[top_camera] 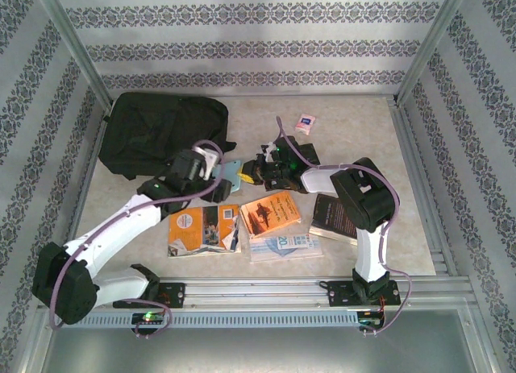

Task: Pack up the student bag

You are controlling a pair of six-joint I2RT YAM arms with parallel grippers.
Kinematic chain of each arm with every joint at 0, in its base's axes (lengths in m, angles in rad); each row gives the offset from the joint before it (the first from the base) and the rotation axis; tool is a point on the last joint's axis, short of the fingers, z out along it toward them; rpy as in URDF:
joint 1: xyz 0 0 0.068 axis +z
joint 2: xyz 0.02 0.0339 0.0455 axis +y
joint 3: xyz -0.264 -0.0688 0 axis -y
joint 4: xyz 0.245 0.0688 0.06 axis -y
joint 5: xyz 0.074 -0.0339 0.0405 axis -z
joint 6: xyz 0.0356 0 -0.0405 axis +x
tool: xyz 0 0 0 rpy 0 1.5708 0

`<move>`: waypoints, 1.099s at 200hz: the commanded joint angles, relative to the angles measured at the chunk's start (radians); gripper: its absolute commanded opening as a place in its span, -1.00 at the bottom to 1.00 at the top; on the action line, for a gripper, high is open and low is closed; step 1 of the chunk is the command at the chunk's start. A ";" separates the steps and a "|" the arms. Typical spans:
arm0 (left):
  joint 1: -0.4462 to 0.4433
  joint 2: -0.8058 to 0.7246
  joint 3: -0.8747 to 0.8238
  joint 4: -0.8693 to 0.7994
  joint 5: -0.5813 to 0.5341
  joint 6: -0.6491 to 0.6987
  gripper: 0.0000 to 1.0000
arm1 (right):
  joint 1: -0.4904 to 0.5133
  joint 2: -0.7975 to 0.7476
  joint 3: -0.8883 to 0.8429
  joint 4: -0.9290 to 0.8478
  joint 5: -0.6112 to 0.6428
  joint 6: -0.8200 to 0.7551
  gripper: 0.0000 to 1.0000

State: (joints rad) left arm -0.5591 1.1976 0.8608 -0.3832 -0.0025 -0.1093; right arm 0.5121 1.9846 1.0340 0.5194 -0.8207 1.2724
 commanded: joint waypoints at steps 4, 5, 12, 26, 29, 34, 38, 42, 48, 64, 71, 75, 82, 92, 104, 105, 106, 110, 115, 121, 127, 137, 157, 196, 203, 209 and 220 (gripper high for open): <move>-0.082 0.029 -0.010 0.017 -0.180 0.243 0.86 | -0.014 0.020 0.029 0.045 -0.001 0.073 -0.90; -0.083 0.031 -0.009 0.018 -0.181 0.247 0.86 | -0.014 0.020 0.029 0.046 -0.001 0.075 -0.90; -0.097 0.044 -0.012 0.037 -0.183 0.274 0.92 | -0.015 0.022 0.029 0.052 -0.002 0.082 -0.90; -0.132 0.077 -0.014 0.071 -0.203 0.328 0.98 | -0.018 0.023 0.028 0.059 -0.004 0.095 -0.90; -0.139 0.086 -0.009 0.073 -0.207 0.338 0.98 | -0.018 0.025 0.026 0.063 -0.005 0.098 -0.90; -0.148 0.103 -0.007 0.075 -0.215 0.359 0.98 | -0.019 0.027 0.026 0.067 -0.006 0.103 -0.90; -0.153 0.120 -0.002 0.078 -0.224 0.373 0.98 | -0.020 0.028 0.028 0.070 -0.007 0.106 -0.89; -0.158 0.136 0.002 0.081 -0.233 0.385 0.98 | -0.021 0.030 0.026 0.073 -0.008 0.110 -0.89; -0.162 0.158 0.012 0.082 -0.241 0.404 0.98 | -0.022 0.032 0.026 0.082 -0.008 0.119 -0.89; -0.171 0.209 0.032 0.083 -0.251 0.440 0.96 | -0.026 0.040 0.023 0.111 -0.013 0.142 -0.89; -0.172 0.225 0.035 0.094 -0.253 0.451 0.95 | -0.027 0.042 0.021 0.120 -0.013 0.151 -0.89; -0.171 0.234 0.036 0.103 -0.258 0.456 0.95 | -0.027 0.044 0.020 0.127 -0.014 0.157 -0.89; -0.171 0.251 0.037 0.124 -0.271 0.468 0.92 | -0.027 0.045 0.020 0.133 -0.015 0.161 -0.89; -0.171 0.278 0.045 0.141 -0.285 0.488 0.89 | -0.027 0.046 0.021 0.137 -0.014 0.166 -0.88; -0.170 0.312 0.052 0.173 -0.307 0.505 0.83 | -0.027 0.046 0.020 0.144 -0.015 0.169 -0.88; -0.170 0.316 0.053 0.176 -0.309 0.508 0.82 | -0.027 0.046 0.020 0.145 -0.015 0.170 -0.88; -0.170 0.318 0.053 0.178 -0.310 0.509 0.82 | -0.027 0.046 0.020 0.145 -0.016 0.170 -0.88; -0.171 0.331 0.056 0.186 -0.313 0.515 0.80 | -0.028 0.046 0.019 0.146 -0.017 0.172 -0.88; -0.170 0.344 0.061 0.195 -0.315 0.521 0.77 | -0.029 0.046 0.019 0.149 -0.017 0.174 -0.87; -0.170 0.361 0.068 0.205 -0.319 0.524 0.73 | -0.029 0.045 0.016 0.154 -0.017 0.177 -0.87; -0.168 0.378 0.075 0.214 -0.326 0.526 0.67 | -0.029 0.045 0.015 0.157 -0.018 0.180 -0.87; -0.163 0.402 0.086 0.224 -0.333 0.529 0.58 | -0.030 0.043 0.011 0.166 -0.018 0.186 -0.86; -0.150 0.434 0.096 0.248 -0.345 0.538 0.42 | -0.032 0.040 0.003 0.178 -0.017 0.195 -0.86; -0.145 0.450 0.112 0.264 -0.382 0.569 -0.05 | -0.034 0.040 -0.008 0.200 -0.015 0.212 -0.85; -0.145 0.448 0.114 0.264 -0.380 0.570 -0.12 | -0.035 0.040 -0.008 0.203 -0.014 0.215 -0.85; -0.144 0.447 0.116 0.263 -0.380 0.569 -0.19 | -0.035 0.040 -0.009 0.205 -0.014 0.218 -0.84; -0.145 0.446 0.119 0.258 -0.381 0.561 -0.26 | -0.036 0.039 -0.011 0.210 -0.013 0.223 -0.82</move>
State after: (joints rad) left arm -0.7090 1.6321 0.9527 -0.1448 -0.3752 0.4416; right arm 0.4858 2.0224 1.0286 0.6518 -0.8330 1.4715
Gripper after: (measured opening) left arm 0.407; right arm 0.084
